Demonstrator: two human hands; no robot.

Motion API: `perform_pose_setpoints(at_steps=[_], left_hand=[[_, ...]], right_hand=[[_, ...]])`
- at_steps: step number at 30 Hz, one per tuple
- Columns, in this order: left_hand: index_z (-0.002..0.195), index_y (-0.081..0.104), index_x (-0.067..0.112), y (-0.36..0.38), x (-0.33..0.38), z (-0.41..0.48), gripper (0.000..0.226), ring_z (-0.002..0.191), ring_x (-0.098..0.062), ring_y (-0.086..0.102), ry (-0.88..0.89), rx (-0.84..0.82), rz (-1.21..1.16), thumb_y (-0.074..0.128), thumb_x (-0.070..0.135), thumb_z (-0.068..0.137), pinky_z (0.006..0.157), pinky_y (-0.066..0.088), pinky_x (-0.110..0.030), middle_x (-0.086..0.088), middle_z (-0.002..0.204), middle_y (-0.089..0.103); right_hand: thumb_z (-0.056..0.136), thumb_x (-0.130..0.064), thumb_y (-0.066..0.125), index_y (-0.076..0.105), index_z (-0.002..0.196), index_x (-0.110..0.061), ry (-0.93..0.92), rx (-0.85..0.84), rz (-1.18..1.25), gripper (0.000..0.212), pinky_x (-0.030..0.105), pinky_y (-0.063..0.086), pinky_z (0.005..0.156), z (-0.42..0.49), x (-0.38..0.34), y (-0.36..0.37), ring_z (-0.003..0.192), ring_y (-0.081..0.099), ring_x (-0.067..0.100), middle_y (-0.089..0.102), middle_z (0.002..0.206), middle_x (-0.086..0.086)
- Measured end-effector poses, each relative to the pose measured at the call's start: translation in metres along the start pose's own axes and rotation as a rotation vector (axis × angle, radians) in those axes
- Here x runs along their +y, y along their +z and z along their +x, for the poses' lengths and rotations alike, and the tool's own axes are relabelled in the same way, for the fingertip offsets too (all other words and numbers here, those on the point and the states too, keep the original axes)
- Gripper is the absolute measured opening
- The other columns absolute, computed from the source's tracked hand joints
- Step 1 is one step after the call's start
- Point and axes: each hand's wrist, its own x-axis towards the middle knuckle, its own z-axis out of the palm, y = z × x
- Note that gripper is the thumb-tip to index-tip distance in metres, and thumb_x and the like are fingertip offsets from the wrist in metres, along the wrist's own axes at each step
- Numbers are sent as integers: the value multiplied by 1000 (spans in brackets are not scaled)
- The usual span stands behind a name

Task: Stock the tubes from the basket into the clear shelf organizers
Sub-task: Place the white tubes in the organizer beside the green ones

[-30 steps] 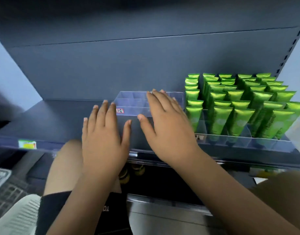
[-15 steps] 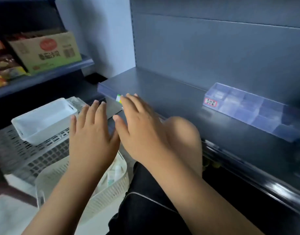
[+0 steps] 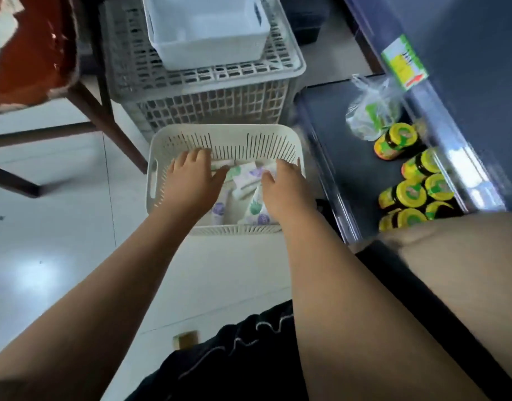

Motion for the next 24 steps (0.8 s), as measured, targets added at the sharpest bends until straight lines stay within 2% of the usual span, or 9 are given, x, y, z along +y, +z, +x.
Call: perform_pose_setpoints(at_steps=[2, 5, 7, 9, 12, 14, 18, 21, 24], left_hand=[[136, 52, 10, 27, -14, 20, 55, 132, -39, 46, -88, -86, -64, 45, 51, 101, 111, 39, -51, -16, 143, 54], [128, 57, 7, 64, -30, 50, 52, 130, -40, 49, -214, -210, -130, 47, 50, 101, 115, 33, -50, -22, 134, 59], [124, 60, 9, 92, -40, 69, 57, 130, -37, 50, -296, -273, -144, 42, 56, 98, 121, 22, -51, -21, 125, 64], [124, 60, 12, 111, -42, 82, 64, 130, -33, 53, -363, -319, -112, 34, 62, 93, 123, 14, -52, -18, 123, 67], [142, 48, 12, 125, -37, 91, 58, 130, -36, 51, -463, -394, -165, 46, 50, 99, 113, 36, -50, -18, 140, 54], [145, 45, 13, 131, -34, 97, 54, 127, -39, 51, -500, -398, -136, 52, 41, 99, 104, 42, -47, -20, 141, 52], [126, 55, 12, 145, -37, 105, 42, 116, -41, 55, -500, -398, 14, 54, 33, 90, 96, 48, -47, -20, 126, 58], [114, 61, 10, 154, -34, 96, 37, 107, -38, 64, -544, -498, 53, 62, 26, 81, 83, 51, -37, -17, 114, 68], [141, 43, 2, 168, -21, 83, 62, 119, -38, 60, -611, -683, 22, 67, 28, 90, 87, 45, -37, -18, 128, 61]], right_hand=[[101, -34, 44, 54, 128, -15, 76, -96, 34, 35, 40, 50, 88, 20, 6, 20, 109, 59, 30, 58, 125, 8], [90, -31, 40, 58, 122, -15, 163, -202, 17, 40, 39, 52, 82, 50, 8, 45, 99, 61, 28, 62, 115, 6], [85, -28, 40, 58, 123, -16, 159, -266, -28, 44, 44, 55, 86, 70, 7, 58, 102, 63, 31, 62, 118, 10], [90, -20, 48, 55, 130, -13, 92, -327, -146, 41, 46, 53, 93, 91, 5, 69, 112, 60, 32, 59, 124, 11], [96, -19, 50, 55, 131, -12, -14, -333, -225, 37, 42, 47, 95, 113, 3, 87, 123, 53, 31, 55, 132, 11], [98, -20, 47, 53, 135, -10, -79, -332, -259, 39, 43, 41, 104, 127, 4, 101, 134, 43, 31, 51, 139, 11], [97, -19, 50, 47, 142, -13, -148, -358, -324, 46, 48, 26, 120, 152, 14, 115, 148, 26, 31, 40, 154, 9], [92, -24, 62, 36, 152, -14, -115, -408, -369, 66, 48, 18, 124, 169, 24, 118, 154, 13, 31, 28, 163, 6], [92, -29, 64, 23, 158, -15, -93, -455, -392, 79, 49, 12, 124, 186, 30, 121, 155, 7, 30, 20, 166, 5]])
